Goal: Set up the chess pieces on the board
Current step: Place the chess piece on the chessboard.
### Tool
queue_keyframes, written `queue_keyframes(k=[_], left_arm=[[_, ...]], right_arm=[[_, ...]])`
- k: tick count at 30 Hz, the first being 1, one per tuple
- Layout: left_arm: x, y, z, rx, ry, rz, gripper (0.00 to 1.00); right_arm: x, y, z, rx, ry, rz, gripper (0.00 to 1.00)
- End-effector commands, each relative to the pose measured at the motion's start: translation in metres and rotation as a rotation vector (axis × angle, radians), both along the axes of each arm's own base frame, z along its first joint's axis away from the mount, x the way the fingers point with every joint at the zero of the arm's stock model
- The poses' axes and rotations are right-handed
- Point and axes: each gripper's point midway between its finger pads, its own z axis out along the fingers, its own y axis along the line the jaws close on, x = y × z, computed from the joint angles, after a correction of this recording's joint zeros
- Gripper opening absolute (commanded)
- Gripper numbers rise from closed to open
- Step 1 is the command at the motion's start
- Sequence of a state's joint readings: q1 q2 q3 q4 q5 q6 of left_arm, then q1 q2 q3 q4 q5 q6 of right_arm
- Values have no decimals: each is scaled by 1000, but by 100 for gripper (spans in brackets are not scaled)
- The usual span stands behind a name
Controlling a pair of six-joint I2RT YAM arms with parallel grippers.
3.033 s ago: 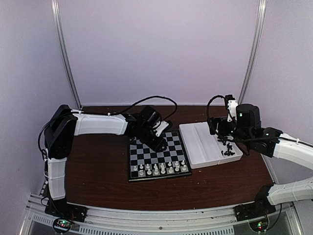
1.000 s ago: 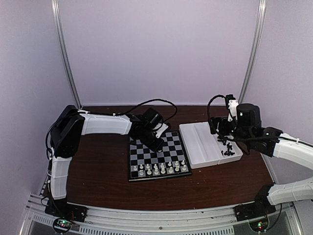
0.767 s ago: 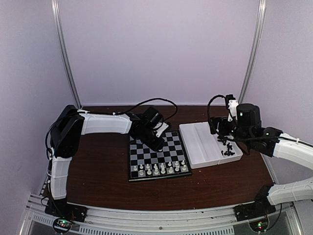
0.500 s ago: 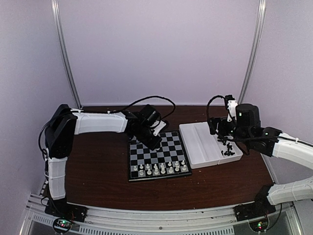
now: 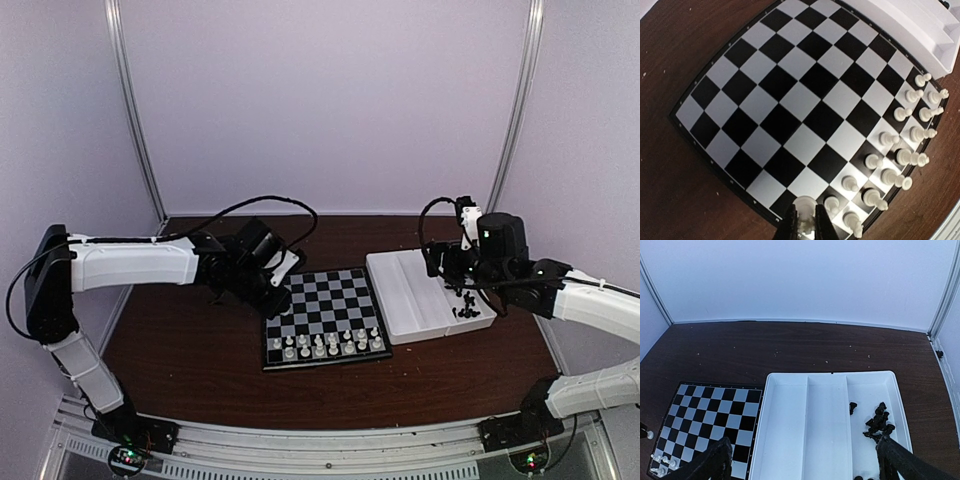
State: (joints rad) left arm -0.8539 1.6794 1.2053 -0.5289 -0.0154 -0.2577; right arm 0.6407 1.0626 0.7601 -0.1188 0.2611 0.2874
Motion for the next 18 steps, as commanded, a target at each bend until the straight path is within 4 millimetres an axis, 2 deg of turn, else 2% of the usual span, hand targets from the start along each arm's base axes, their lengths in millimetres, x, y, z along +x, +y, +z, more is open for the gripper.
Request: queue_keyframes(k=[1,6,10,18], left_arm=[[-11,19,10,-30,9,62,6],[-31,36,12,-64,37,86,7],[-49,42,4,-86,85,64,7],[-76,36,-14,-124,155,-6,7]], right_arm=[[2,-2,2,1,-10,-5,100],[2,-2,-1,1,-6,-6,100],[3,0,-2,0,1,0,100],[5,0,-11,-11,20,-6,100]])
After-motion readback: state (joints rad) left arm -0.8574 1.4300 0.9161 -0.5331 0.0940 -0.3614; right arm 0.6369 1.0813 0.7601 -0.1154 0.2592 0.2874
